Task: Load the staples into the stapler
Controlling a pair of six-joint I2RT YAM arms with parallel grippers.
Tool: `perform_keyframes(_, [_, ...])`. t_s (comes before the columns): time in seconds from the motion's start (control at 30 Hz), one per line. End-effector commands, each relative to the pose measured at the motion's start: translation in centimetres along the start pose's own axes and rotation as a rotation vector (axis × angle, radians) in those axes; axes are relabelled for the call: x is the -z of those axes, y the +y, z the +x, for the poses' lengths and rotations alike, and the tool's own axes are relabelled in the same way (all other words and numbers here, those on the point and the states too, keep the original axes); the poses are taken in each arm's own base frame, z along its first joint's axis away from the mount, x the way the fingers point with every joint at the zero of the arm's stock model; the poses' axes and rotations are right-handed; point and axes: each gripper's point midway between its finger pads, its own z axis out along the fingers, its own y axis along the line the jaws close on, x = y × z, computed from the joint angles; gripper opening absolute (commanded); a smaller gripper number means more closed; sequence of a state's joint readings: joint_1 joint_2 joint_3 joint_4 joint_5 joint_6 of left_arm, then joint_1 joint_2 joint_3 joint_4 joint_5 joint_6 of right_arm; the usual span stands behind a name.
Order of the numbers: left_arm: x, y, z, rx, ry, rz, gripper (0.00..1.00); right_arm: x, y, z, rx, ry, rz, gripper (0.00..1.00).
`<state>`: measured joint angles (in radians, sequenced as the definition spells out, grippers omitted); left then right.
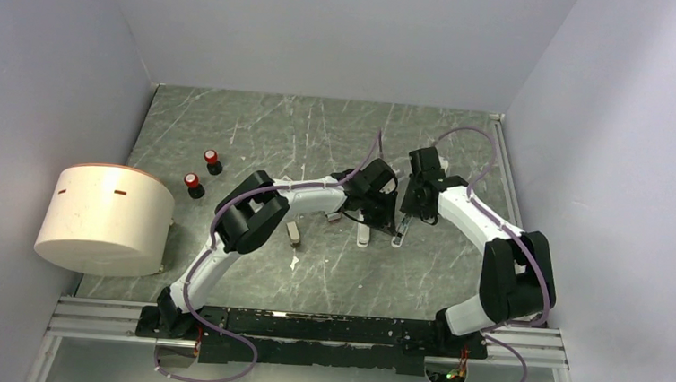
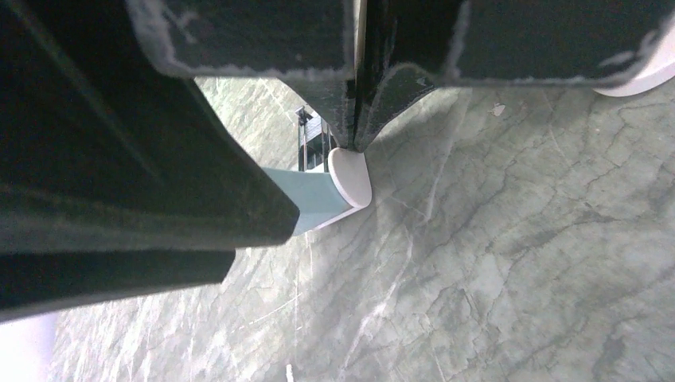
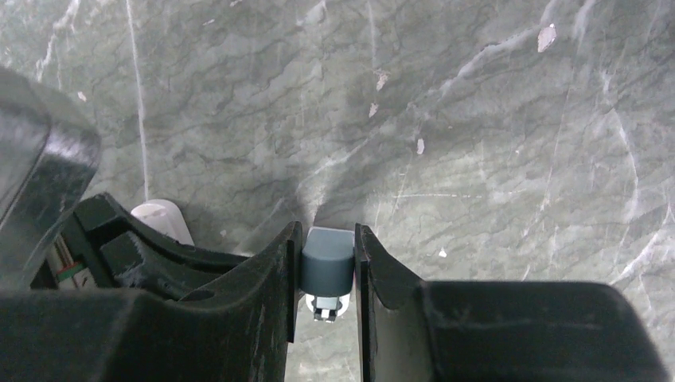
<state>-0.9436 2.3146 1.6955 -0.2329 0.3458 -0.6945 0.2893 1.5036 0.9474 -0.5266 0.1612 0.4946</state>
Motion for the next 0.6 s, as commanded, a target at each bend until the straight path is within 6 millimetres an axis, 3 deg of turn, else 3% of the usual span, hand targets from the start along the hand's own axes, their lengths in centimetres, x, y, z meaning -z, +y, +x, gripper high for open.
perform_keyframes(0.0, [-2.4,3.1,2.8,0.032,0.065,-0.074,0.05,1.8,1.7,1.8,0.014,0.048,-0.048,0.19])
perform_keyframes(0.57, [-1.7,2.6,2.0,0.032,0.044,-0.059,0.05,1.9,1.2,6.9,0.026,0.123,-0.049,0.17])
